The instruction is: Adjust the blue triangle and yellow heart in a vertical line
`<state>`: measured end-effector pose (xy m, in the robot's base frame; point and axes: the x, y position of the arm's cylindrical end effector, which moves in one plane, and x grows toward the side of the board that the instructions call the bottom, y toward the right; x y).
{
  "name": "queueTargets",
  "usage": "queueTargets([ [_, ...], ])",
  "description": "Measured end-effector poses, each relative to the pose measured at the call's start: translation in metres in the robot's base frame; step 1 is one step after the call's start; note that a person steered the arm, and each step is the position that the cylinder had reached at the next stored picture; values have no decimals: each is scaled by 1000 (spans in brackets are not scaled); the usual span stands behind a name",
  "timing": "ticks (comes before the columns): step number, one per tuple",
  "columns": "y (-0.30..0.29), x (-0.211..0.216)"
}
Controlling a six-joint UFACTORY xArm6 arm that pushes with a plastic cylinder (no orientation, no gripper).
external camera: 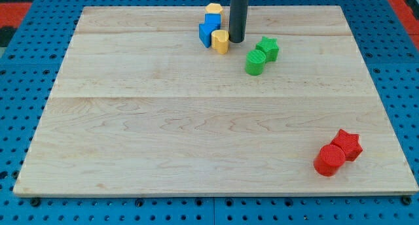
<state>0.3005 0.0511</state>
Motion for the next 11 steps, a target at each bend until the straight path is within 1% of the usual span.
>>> queueTargets([
  [2, -6, 8],
  [3, -33, 14],
  [4, -36, 48],
  [5, -58, 65],
  [6, -116, 34],
  [7, -162, -23],
  [8, -151, -28],
  [10, -105, -28],
  [11, -98, -27],
])
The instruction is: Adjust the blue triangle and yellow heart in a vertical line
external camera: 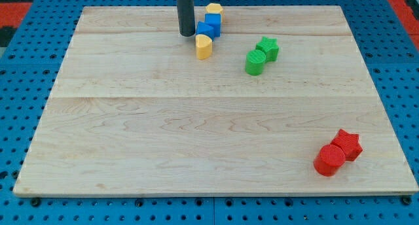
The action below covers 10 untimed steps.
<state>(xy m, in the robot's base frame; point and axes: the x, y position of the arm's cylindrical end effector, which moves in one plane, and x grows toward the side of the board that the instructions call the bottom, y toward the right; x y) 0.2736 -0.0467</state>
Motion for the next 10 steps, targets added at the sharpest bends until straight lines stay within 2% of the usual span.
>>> queueTargets([
  [3, 19, 2],
  [4, -10, 11],
  [6, -11, 56],
  [10, 34, 62],
])
